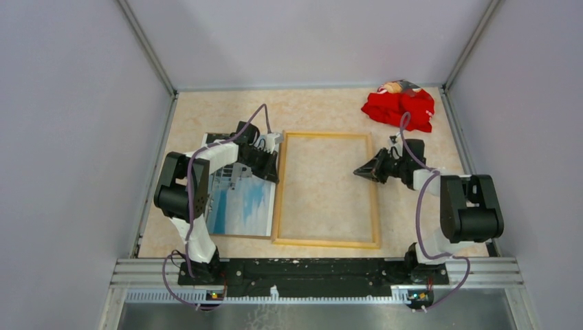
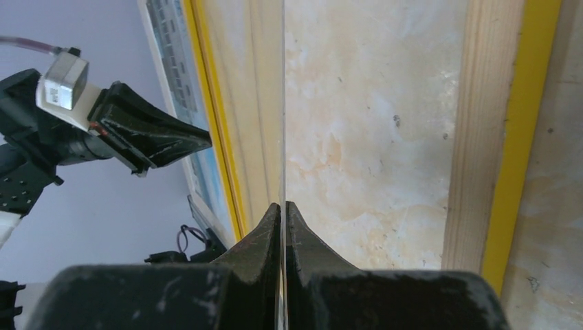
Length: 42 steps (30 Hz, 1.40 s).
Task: Put the photo into the frame
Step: Place the photo frame item in the photo frame.
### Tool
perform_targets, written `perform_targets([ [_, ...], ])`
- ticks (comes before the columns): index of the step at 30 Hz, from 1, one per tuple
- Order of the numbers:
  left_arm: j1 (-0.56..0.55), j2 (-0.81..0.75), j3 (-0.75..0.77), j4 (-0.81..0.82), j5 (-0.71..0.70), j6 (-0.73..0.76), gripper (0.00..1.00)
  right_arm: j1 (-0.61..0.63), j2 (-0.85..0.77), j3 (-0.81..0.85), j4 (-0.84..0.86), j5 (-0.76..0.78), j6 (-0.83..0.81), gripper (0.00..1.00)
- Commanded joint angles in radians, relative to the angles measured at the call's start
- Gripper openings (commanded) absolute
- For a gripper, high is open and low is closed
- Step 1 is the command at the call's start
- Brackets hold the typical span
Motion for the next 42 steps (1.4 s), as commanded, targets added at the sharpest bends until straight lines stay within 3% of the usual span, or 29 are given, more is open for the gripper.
perform_targets([
  [1,-0.009,0.026,0.010,0.014,-0.026,0.007,0.16,0.002,-0.097,-0.027,0.198,-0.028,0.042,0.00],
  [19,-0.020,0.035,0.010,0.013,-0.028,0.003,0.11,0.050,-0.155,-0.085,0.380,-0.116,0.108,0.00],
  [25,-0.020,0.034,0.007,0.013,-0.025,0.004,0.10,0.050,-0.151,-0.132,0.538,-0.130,0.234,0.00],
  [42,-0.024,0.034,0.017,0.009,-0.017,0.002,0.09,0.052,-0.169,-0.143,0.497,-0.131,0.203,0.00],
])
